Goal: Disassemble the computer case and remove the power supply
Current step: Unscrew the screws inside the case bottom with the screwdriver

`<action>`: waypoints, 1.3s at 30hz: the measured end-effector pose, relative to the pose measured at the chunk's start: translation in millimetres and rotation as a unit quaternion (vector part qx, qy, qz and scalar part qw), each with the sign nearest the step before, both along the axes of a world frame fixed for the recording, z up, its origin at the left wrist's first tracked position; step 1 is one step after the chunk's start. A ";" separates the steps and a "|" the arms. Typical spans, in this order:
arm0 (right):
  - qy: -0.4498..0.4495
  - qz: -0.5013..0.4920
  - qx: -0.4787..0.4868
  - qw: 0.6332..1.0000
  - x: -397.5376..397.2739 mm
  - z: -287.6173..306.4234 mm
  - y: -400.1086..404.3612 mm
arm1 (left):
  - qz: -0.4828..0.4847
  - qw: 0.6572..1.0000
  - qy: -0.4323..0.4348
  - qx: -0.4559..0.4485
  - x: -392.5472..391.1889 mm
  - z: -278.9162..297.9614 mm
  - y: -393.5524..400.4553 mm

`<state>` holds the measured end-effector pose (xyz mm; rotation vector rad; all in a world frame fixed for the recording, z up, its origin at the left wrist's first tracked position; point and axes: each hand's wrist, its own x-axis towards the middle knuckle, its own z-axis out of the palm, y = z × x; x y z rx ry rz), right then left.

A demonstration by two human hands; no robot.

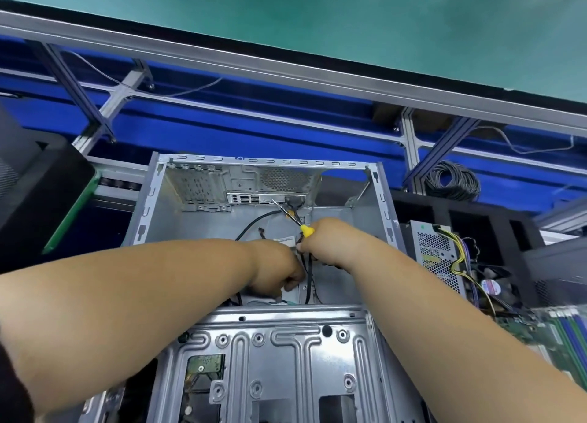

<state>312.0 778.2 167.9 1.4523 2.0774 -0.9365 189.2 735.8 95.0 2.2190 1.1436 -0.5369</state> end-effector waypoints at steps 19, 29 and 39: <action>0.248 -0.173 0.061 0.951 13.7 34.7 -14.1 | 0.402 0.868 -0.283 0.063 -31.9 75.0 -15.5; 0.407 -0.181 0.116 0.888 38.5 66.9 -55.8 | 0.571 0.610 -0.538 -0.113 2.6 128.7 -54.6; 0.400 -0.170 0.264 0.861 123.3 68.9 -100.4 | 0.476 0.712 -0.517 -0.007 68.8 138.5 -96.7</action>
